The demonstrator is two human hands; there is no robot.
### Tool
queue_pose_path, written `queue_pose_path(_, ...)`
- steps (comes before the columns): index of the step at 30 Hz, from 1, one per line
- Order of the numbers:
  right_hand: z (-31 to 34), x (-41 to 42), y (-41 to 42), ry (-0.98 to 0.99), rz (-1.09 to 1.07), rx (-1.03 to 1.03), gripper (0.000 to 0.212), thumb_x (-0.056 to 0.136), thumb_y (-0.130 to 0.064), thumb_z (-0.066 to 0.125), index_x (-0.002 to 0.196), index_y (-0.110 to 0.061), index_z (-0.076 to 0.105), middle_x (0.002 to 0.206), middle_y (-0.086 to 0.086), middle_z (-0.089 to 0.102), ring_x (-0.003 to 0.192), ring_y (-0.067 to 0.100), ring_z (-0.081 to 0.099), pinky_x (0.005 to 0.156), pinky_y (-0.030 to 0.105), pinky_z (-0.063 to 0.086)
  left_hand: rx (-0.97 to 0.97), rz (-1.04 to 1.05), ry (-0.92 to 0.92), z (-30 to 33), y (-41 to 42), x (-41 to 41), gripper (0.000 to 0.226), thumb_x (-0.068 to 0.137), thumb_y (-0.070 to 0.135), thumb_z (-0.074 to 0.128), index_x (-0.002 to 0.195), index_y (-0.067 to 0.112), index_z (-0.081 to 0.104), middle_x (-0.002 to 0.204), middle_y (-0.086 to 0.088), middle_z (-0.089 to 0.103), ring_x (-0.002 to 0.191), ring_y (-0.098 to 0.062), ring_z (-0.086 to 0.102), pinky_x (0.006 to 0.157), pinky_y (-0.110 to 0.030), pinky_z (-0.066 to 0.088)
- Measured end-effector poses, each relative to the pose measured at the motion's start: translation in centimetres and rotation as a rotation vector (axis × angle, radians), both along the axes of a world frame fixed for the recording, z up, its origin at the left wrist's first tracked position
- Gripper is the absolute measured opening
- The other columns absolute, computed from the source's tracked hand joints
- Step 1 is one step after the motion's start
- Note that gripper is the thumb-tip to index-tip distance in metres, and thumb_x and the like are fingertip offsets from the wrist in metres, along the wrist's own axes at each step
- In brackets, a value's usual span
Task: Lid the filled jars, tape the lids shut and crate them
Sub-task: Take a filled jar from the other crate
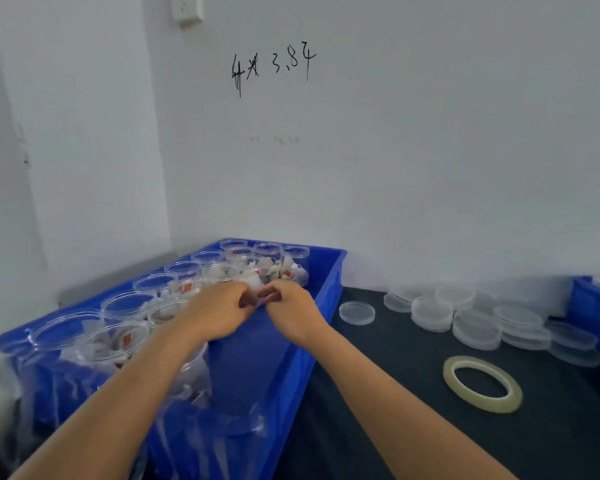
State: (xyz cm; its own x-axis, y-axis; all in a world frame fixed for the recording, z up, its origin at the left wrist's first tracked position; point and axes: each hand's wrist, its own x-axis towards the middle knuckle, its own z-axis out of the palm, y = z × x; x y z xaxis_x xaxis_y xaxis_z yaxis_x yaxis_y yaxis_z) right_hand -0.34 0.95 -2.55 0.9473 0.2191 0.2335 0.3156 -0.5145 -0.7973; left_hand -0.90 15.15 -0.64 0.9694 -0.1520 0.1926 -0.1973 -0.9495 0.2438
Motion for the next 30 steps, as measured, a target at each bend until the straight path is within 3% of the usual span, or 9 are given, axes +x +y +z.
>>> queue_pose_path(5, -0.6, -0.1, 3.6, 0.062, 0.092, -0.132, 0.035, 0.088, -0.003, 0.044, 0.119, -0.005, 0.060, 0.112, 0.014, 0.063, 0.091, 0.025, 0.055, 0.071, 0.033, 0.043, -0.001, -0.049, 0.108, -1.4, 3.7, 0.1, 0.026, 0.101, 0.014, 0.045, 0.121, 0.011, 0.062, 0.121, -0.009, 0.064, 0.108, -0.022, 0.058, 0.096, -0.037, 0.044)
queue_pose_path(8, -1.2, -0.3, 5.1, 0.116, 0.136, -0.176, 0.018, 0.091, -0.007, 0.046, 0.103, -0.004, 0.060, 0.101, 0.016, 0.061, 0.089, 0.028, 0.053, 0.071, 0.035, 0.041, -0.044, -0.080, 0.086, -1.4, 5.7, -0.2, 0.026, 0.101, 0.013, 0.046, 0.120, 0.013, 0.064, 0.121, -0.003, 0.064, 0.109, -0.017, 0.058, 0.098, -0.033, 0.044)
queue_pose_path(10, -1.5, -0.4, 6.1, 0.184, 0.152, -0.173, 0.009, 0.091, -0.010, 0.047, 0.087, -0.007, 0.054, 0.088, 0.014, 0.056, 0.085, 0.027, 0.050, 0.070, 0.035, 0.039, -0.090, -0.116, 0.082, -1.4, 7.1, -0.4, 0.022, 0.098, 0.012, 0.053, 0.116, 0.017, 0.065, 0.117, 0.003, 0.065, 0.105, -0.009, 0.059, 0.092, -0.022, 0.046)
queue_pose_path(13, -1.4, -0.6, 7.3, 0.303, 0.155, -0.132, 0.021, 0.093, -0.020, 0.047, 0.096, -0.001, 0.057, 0.105, 0.021, 0.064, 0.094, 0.034, 0.061, 0.080, 0.044, 0.051, -0.053, -0.141, 0.176, -1.5, 8.7, -0.7, 0.020, 0.091, 0.013, 0.064, 0.105, 0.027, 0.061, 0.106, 0.011, 0.064, 0.095, 0.002, 0.060, 0.079, -0.011, 0.046)
queue_pose_path(16, -1.0, -1.0, 8.2, 0.379, 0.165, -0.127, 0.022, 0.092, -0.030, 0.053, 0.092, -0.008, 0.055, 0.101, 0.018, 0.062, 0.098, 0.039, 0.065, 0.079, 0.046, 0.056, 0.074, -0.042, 0.131, -2.2, 9.1, -0.4, 0.019, 0.090, 0.008, 0.064, 0.095, 0.027, 0.063, 0.089, 0.014, 0.064, 0.079, 0.000, 0.060, 0.063, -0.010, 0.041)
queue_pose_path(21, -1.1, -1.5, 8.8, 0.432, 0.122, -0.273, 0.021, 0.094, -0.013, 0.040, 0.095, 0.006, 0.051, 0.098, 0.030, 0.064, 0.080, 0.043, 0.067, 0.080, 0.052, 0.057, 0.050, 0.033, 0.028, -2.6, 8.3, -0.2, 0.024, 0.088, 0.001, 0.062, 0.085, 0.023, 0.071, 0.068, 0.014, 0.065, 0.058, 0.004, 0.062, 0.052, -0.007, 0.043)
queue_pose_path(25, -0.6, -1.7, 8.1, 0.247, 0.080, -0.384, 0.017, 0.095, -0.009, 0.040, 0.082, -0.002, 0.050, 0.113, 0.026, 0.062, 0.097, 0.041, 0.064, 0.081, 0.042, 0.053, -0.009, 0.053, 0.004, -2.7, 7.4, -0.4, 0.021, 0.087, -0.001, 0.063, 0.089, 0.016, 0.075, 0.073, 0.009, 0.070, 0.062, 0.000, 0.066, 0.063, -0.016, 0.054)
queue_pose_path(28, 0.2, -1.6, 6.9, 0.080, 0.026, -0.459, 0.020, 0.095, -0.006, 0.042, 0.105, 0.002, 0.057, 0.117, 0.021, 0.061, 0.104, 0.038, 0.060, 0.073, 0.034, 0.043, -0.101, 0.074, -0.061, -2.4, 6.2, -0.3, 0.016, 0.085, 0.000, 0.066, 0.091, 0.013, 0.074, 0.080, 0.001, 0.073, 0.070, -0.008, 0.069, 0.075, -0.029, 0.058)
queue_pose_path(30, 1.0, -1.2, 5.5, 0.021, 0.007, -0.448, 0.018, 0.093, -0.005, 0.043, 0.103, -0.002, 0.057, 0.110, 0.021, 0.064, 0.096, 0.036, 0.063, 0.070, 0.033, 0.045, -0.223, 0.090, -0.122, -1.7, 5.2, -0.1, 0.012, 0.083, 0.005, 0.072, 0.093, 0.011, 0.074, 0.084, -0.001, 0.074, 0.075, -0.013, 0.069, 0.080, -0.033, 0.058)
